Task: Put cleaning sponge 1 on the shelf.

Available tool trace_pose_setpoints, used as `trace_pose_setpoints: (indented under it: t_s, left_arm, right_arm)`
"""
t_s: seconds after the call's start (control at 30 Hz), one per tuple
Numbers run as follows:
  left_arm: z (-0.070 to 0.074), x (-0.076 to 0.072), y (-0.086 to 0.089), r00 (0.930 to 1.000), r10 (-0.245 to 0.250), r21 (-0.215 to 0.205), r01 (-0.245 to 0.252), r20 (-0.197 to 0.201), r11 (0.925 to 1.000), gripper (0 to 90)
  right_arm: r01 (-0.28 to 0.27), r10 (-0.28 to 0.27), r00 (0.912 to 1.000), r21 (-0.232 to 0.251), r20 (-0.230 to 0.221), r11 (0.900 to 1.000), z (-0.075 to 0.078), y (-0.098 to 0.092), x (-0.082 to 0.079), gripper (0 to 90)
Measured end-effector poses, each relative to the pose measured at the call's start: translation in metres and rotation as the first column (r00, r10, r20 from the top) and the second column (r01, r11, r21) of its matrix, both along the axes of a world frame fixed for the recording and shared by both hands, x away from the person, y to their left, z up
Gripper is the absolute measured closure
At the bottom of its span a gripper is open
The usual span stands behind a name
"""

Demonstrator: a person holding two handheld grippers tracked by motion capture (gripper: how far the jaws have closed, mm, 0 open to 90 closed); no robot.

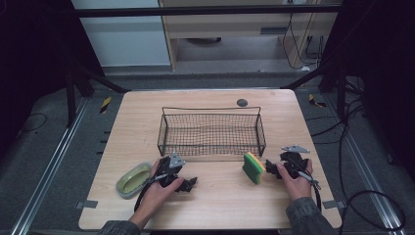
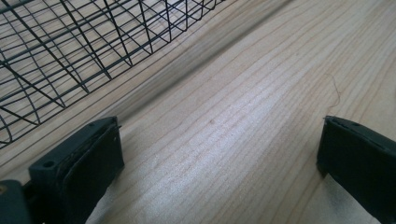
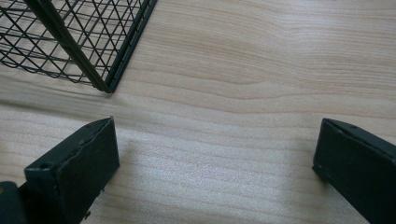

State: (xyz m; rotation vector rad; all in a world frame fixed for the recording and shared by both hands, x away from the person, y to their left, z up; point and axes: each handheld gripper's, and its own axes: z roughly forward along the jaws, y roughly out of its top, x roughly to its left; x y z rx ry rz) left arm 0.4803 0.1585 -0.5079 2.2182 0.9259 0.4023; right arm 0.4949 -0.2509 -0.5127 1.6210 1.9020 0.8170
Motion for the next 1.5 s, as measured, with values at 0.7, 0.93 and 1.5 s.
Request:
trace_pose_setpoints:
  t_s: [0.7,0.93,1.5]
  left_arm:
    - [0.073,-0.019,0.040,0.9999,-0.014,0.100,0.013,0.001,0.9949,4.6]
    - [0.091,-0.012,0.081,0.9996,0.022,0.125,-0.020,-0.016,0.9920,4.2]
    - [0.102,-0.004,0.097,0.9945,-0.035,0.238,0.058,-0.099,0.9696,4.7]
  right_arm:
    - [-0.039,0.039,0.9992,-0.004,-0.010,0.999,0.001,-0.002,0.004,0.6]
    - [-0.040,0.040,0.9992,-0.001,-0.001,0.999,0.000,-0.003,0.004,0.4]
    - [-0.034,0.034,0.9994,-0.005,0.000,0.999,0.000,-0.002,0.004,0.6]
